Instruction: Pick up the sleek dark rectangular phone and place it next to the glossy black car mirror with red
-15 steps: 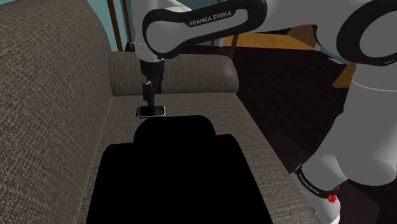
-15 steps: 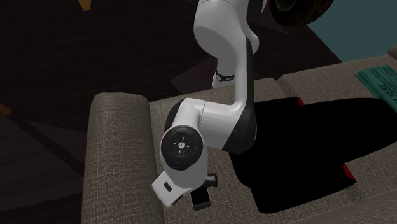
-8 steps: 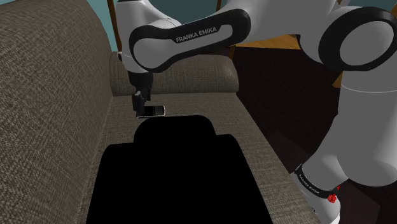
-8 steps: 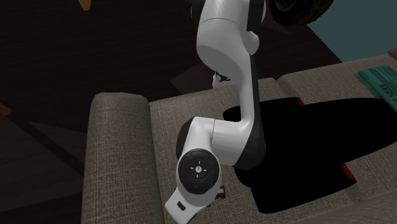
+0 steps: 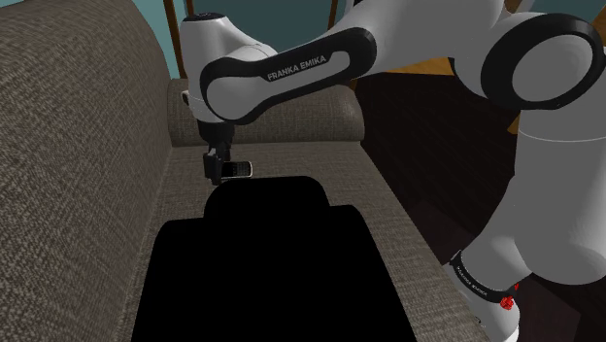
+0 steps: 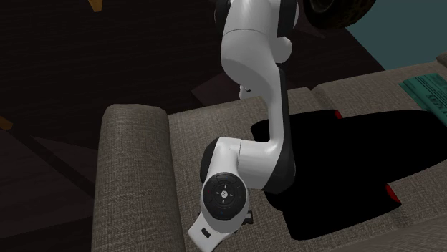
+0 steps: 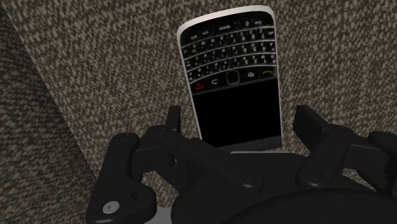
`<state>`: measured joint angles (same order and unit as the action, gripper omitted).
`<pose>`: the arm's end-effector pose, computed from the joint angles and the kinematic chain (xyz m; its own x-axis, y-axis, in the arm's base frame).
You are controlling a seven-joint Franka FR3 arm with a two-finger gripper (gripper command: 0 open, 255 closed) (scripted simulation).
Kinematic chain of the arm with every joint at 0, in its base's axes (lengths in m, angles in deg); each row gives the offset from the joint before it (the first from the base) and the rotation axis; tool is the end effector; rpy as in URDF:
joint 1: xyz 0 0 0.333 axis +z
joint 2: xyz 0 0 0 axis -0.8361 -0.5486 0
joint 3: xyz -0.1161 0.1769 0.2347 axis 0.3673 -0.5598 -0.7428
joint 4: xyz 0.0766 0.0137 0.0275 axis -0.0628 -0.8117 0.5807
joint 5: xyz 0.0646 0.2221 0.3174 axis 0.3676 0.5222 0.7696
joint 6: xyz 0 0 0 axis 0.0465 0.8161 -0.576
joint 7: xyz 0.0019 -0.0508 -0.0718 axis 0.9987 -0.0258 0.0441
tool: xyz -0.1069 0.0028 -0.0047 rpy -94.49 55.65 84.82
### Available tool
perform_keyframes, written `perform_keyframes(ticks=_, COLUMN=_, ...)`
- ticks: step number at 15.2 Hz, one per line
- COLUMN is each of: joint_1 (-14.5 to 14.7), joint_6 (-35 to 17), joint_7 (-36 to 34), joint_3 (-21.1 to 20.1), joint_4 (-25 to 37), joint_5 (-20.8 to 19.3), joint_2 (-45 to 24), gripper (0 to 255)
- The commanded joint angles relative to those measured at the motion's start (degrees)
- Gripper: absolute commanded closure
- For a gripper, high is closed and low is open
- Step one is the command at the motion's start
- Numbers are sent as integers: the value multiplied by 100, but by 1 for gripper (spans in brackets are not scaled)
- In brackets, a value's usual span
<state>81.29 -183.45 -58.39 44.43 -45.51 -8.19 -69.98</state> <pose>0.5462 0.4184 0.3771 0.6056 0.7956 0.0148 0.7957 -0.6055 -0.0114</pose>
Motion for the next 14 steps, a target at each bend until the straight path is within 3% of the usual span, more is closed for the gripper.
perform_keyframes(ticks=1, joint_1=0, joint_6=-5, joint_7=0, joint_3=0, joint_4=-4, joint_5=0, joint_2=0, gripper=0)
perform_keyframes(ticks=3, joint_1=0, joint_6=-3, joint_7=0, joint_3=0, joint_4=-3, joint_5=0, joint_2=0, gripper=0)
perform_keyframes(ticks=4, joint_1=0, joint_6=-3, joint_7=0, joint_3=0, joint_4=-3, joint_5=0, joint_2=0, gripper=255)
perform_keyframes(ticks=14, joint_1=-2, joint_6=60, joint_7=5, joint_3=-4, joint_4=36, joint_5=8, joint_2=25, gripper=255)
